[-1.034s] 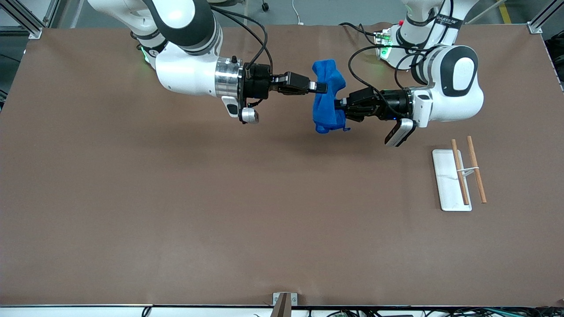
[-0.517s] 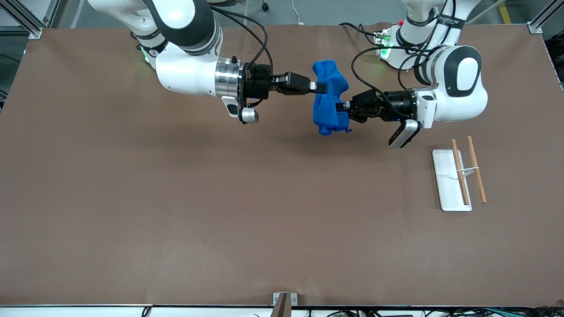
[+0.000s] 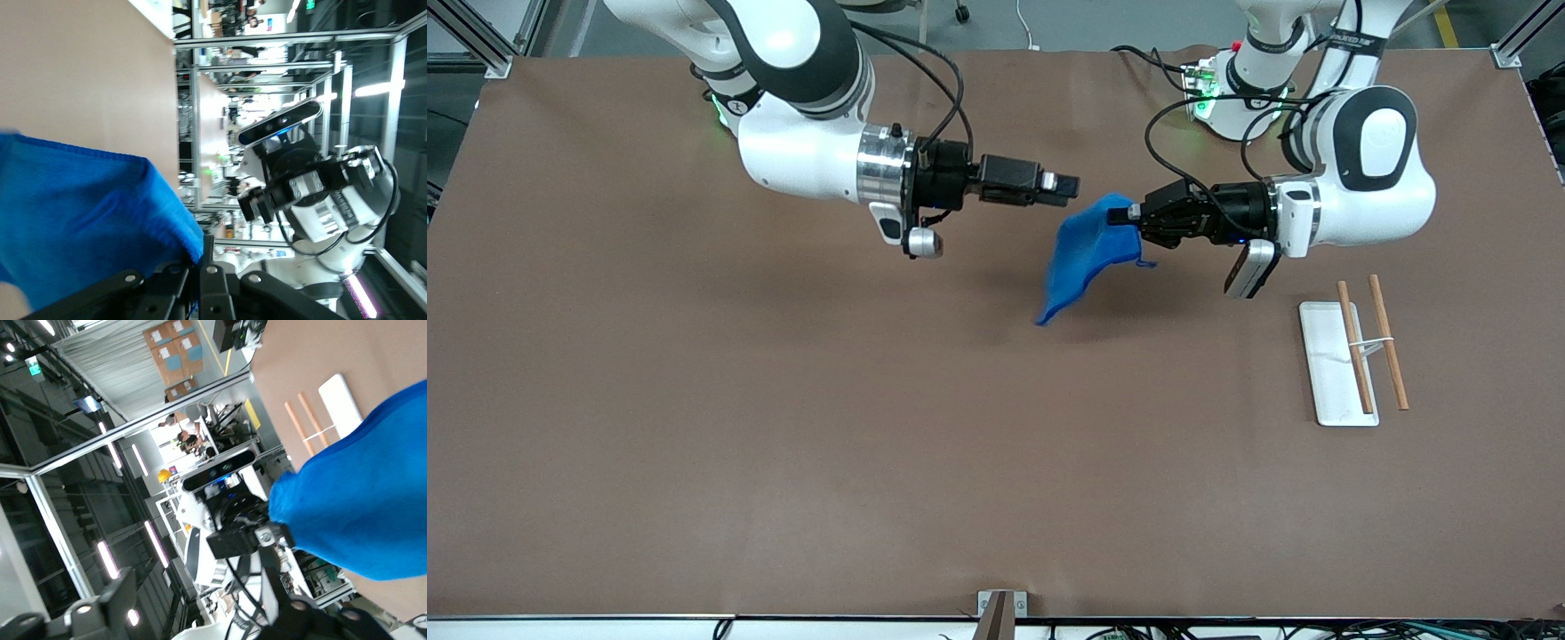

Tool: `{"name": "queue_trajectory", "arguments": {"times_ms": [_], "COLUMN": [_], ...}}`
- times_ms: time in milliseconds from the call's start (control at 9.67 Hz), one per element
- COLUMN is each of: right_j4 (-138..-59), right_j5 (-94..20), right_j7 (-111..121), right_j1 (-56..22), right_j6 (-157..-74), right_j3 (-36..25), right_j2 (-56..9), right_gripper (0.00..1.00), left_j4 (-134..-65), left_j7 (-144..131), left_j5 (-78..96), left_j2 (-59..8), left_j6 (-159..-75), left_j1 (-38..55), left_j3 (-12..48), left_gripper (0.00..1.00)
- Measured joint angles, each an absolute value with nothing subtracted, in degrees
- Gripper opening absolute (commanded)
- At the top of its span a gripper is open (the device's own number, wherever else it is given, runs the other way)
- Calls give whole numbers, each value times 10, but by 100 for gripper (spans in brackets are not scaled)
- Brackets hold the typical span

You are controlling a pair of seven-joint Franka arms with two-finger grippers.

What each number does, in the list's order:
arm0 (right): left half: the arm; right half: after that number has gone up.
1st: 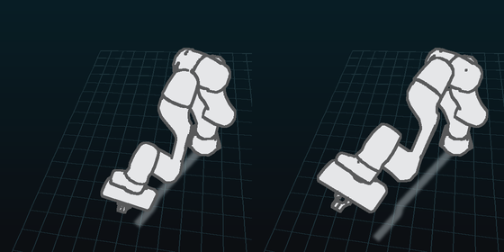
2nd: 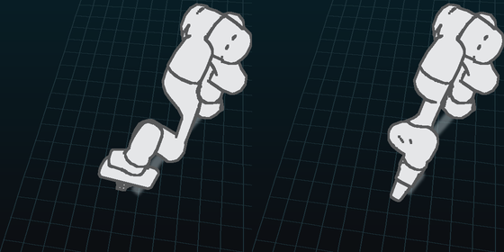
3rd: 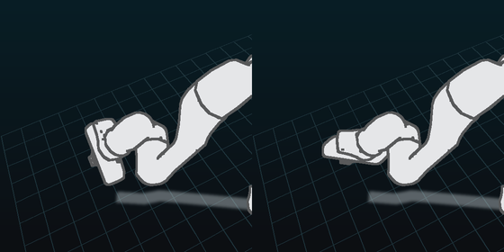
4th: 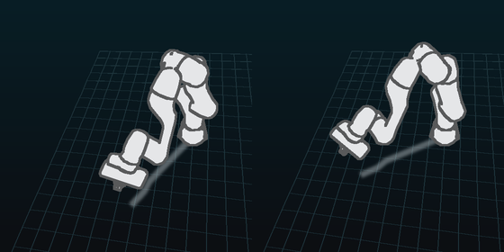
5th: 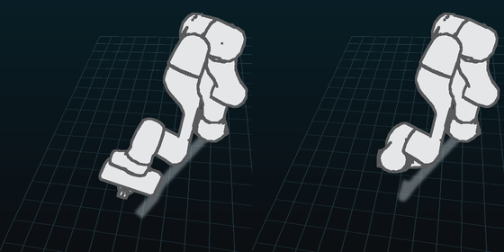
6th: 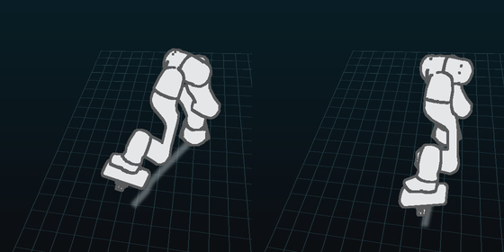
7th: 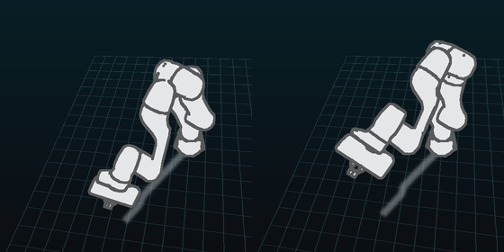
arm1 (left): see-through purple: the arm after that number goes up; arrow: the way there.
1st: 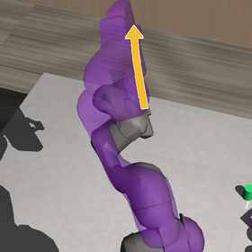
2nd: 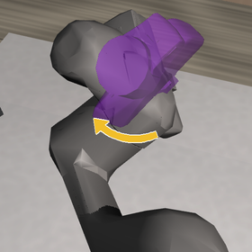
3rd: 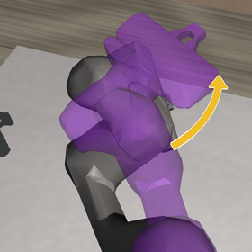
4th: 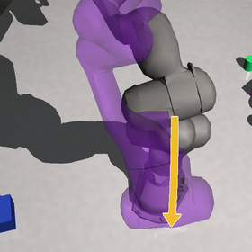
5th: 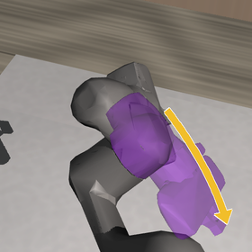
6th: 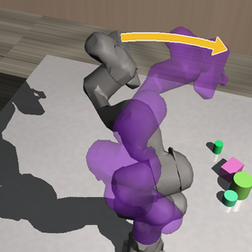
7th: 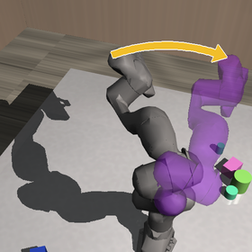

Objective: Right arm passes towel to left arm to hang
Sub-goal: 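Open the right gripper while the left gripper pulls the towel away, then drape the towel over the dowels with the left gripper while the right retracts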

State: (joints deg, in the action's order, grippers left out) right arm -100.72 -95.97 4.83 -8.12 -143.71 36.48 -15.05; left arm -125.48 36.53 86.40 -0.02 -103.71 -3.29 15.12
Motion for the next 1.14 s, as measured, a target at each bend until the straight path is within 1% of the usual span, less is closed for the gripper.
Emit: {"name": "queue_trajectory", "arguments": {"times_ms": [310,517,724,931,1138], "right_j4": [-1066,-1103,-1150,-1180,-1182], "right_j5": [-797,-655,-540,-428,-300], "right_j7": [53,55,57,57,59], "right_j1": [-52,-45,-42,-39,-36], "right_j6": [-1469,-1470,-1470,-1466,-1453], "right_j3": [347,294,218,133,44], "right_j2": [-154,-151,-128,-105,-98], "right_gripper": [100,100,100,100,100], "left_j4": [-1210,-1180,-1160,-1133,-1092], "left_j7": [343,334,321,328,367], "left_j5": [669,530,440,345,265], "left_j2": [0,0,-1,-12,-45], "left_j6": [-1039,-1040,-1042,-1044,-1049], "left_j1": [-36,-38,-40,-48,-69], "left_j3": [82,25,-32,-94,-112], "left_gripper": [0,0,0,0,0]}}
